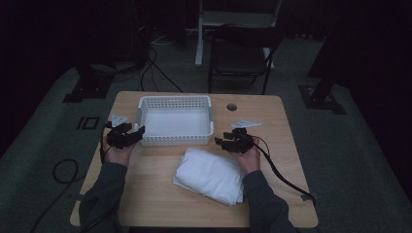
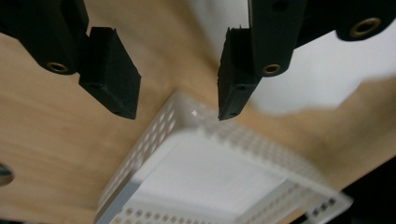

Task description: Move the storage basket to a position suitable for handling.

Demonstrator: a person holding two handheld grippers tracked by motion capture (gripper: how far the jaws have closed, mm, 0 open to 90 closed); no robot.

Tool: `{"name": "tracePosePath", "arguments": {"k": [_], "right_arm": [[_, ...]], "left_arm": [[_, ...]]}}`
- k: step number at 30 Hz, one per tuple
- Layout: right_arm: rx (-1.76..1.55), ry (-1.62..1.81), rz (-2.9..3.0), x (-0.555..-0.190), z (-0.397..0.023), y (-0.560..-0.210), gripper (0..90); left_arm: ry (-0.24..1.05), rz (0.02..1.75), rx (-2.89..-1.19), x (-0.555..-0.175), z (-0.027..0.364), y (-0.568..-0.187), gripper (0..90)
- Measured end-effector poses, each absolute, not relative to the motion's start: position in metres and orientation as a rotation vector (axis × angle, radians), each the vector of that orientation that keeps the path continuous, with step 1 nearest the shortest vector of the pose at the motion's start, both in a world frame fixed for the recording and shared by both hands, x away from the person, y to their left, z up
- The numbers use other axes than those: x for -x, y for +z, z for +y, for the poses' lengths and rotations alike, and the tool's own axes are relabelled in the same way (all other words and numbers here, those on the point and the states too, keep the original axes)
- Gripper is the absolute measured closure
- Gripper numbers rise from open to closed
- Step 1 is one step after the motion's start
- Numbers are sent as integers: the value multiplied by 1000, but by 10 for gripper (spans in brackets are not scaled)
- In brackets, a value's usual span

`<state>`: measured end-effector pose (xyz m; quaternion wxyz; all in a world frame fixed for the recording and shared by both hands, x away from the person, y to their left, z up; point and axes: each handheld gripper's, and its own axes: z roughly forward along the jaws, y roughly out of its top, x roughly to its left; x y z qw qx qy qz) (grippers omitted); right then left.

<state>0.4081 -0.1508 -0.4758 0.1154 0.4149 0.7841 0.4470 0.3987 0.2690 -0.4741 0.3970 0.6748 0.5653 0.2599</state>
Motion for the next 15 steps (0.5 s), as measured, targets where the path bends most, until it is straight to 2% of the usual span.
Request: {"name": "tracePosePath", "arguments": {"k": [5, 8, 11, 15], "right_arm": [[-1263, 1292, 2235, -430, -136, -476, 487], [-1293, 1292, 2213, -438, -127, -478, 491], [-1303, 1257, 2220, -446, -121, -479, 497], [-1322, 1156, 2229, -456, -119, -484, 535]], "left_arm": [[553, 1488, -1727, -417, 274, -488, 467], [557, 1514, -1754, -423, 269, -492, 502], [533, 1512, -1776, -427, 267, -496, 592], [544, 1505, -1840, -433, 257, -501, 655]]}}
